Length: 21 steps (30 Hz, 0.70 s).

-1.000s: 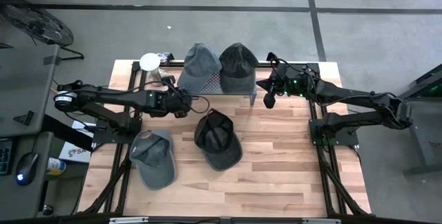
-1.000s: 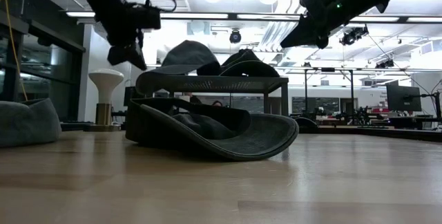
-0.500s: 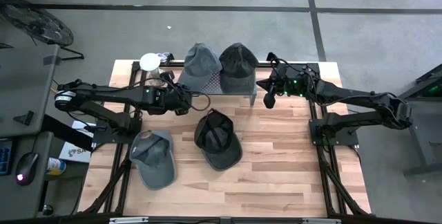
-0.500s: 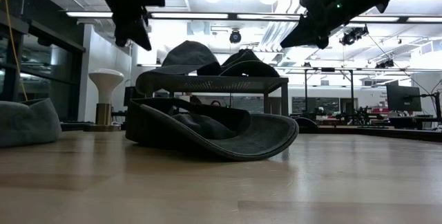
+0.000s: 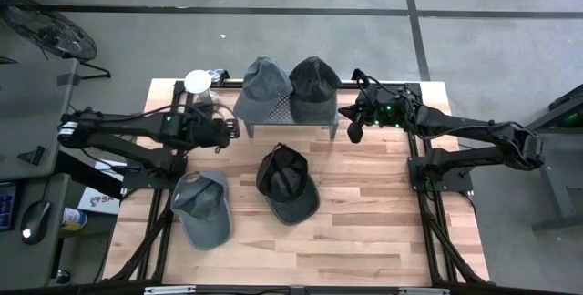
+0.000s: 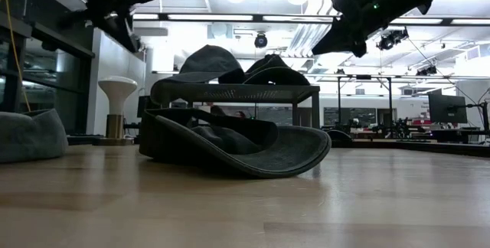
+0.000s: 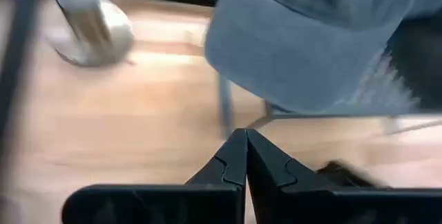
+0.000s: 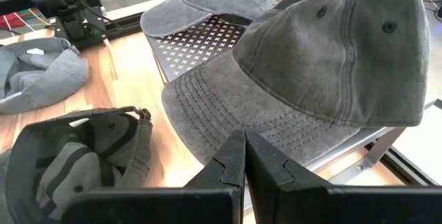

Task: Pick & Place hat
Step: Put the right gray cap on the shelf

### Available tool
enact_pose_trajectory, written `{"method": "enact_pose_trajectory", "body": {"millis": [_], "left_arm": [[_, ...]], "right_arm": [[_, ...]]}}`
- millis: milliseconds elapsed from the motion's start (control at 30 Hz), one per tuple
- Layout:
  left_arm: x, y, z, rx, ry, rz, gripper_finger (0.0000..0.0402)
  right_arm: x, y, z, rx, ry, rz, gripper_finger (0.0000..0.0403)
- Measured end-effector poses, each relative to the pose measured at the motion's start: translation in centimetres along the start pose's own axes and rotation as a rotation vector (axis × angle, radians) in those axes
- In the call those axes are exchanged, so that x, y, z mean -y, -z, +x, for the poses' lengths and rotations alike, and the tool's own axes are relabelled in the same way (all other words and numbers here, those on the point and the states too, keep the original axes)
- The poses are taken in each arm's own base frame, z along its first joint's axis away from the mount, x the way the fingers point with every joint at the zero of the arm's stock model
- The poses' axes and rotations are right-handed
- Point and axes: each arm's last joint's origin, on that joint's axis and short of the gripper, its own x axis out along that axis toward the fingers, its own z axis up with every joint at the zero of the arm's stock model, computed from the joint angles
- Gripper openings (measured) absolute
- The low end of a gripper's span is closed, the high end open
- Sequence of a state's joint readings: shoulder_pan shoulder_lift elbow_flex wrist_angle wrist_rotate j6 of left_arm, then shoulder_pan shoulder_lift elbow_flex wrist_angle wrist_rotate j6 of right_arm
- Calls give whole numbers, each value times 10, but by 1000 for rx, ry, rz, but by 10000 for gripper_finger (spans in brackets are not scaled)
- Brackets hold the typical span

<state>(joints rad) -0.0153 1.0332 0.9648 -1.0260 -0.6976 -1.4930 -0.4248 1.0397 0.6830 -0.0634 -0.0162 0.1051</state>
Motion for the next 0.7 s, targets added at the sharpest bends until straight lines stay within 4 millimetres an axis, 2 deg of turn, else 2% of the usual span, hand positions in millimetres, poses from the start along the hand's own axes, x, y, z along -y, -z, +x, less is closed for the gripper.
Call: {"method": "enact_pose_trajectory", "body": {"millis": [133,300,533,700], "left_arm": [[-14,6,7,59,164,-237,31],[-27,19,23,94,327,-493,106],[-46,47,55,102,382,-814,209],[-56,52,64,177,391,-908,228]], "right_arm": [[0,0,0,0,0,0,0],[0,0,0,3,0,0,0],[0,-3,0,28,-2,-1,0],[0,-3,0,32,7,-1,0]]}}
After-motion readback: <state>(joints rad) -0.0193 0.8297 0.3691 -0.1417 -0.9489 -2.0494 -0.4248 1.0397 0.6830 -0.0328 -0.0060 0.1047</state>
